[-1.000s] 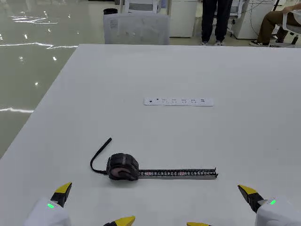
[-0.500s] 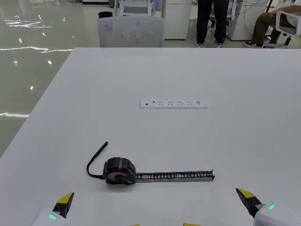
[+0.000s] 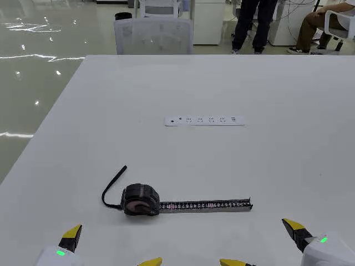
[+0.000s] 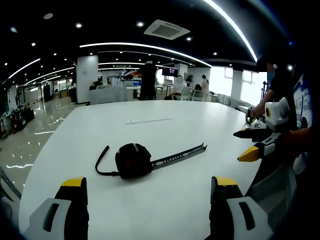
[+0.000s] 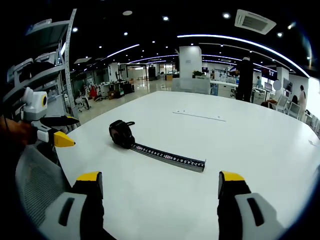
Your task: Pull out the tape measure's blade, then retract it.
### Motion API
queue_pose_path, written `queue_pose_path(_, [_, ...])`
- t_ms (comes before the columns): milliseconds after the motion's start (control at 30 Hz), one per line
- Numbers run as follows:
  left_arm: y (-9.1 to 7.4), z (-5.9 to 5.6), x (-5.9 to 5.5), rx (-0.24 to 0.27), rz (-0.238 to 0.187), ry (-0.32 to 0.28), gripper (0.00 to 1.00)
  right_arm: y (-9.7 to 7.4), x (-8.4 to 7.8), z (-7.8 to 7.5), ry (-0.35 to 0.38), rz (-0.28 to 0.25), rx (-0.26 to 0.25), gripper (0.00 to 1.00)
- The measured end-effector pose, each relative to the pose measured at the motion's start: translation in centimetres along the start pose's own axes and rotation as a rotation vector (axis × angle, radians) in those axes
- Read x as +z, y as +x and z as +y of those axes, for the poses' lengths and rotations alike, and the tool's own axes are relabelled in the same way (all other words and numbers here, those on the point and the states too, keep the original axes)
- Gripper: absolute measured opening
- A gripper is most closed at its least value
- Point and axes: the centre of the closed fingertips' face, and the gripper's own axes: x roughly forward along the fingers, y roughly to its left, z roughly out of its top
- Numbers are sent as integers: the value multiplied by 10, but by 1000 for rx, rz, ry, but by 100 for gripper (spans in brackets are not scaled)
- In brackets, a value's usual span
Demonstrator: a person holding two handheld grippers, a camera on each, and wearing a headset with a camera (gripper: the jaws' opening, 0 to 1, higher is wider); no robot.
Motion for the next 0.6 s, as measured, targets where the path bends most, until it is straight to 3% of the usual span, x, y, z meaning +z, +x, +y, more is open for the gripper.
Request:
queue_pose_path(133, [3,4,5,39,-15,-23,100,1,0,-3,-9,6,9,98])
queue_pose_path(267, [9,-1,5,60,-15,-19,100,3,-1,-4,-23,11,34,96])
queue_pose_path(433, [10,-1,5,66,-15,-19,100,3,-1,-5,-24,11,37,94])
queue_pose_path(600, [21,8,0,121,0,-42,100,12,-4,-14,-60,24,80,91])
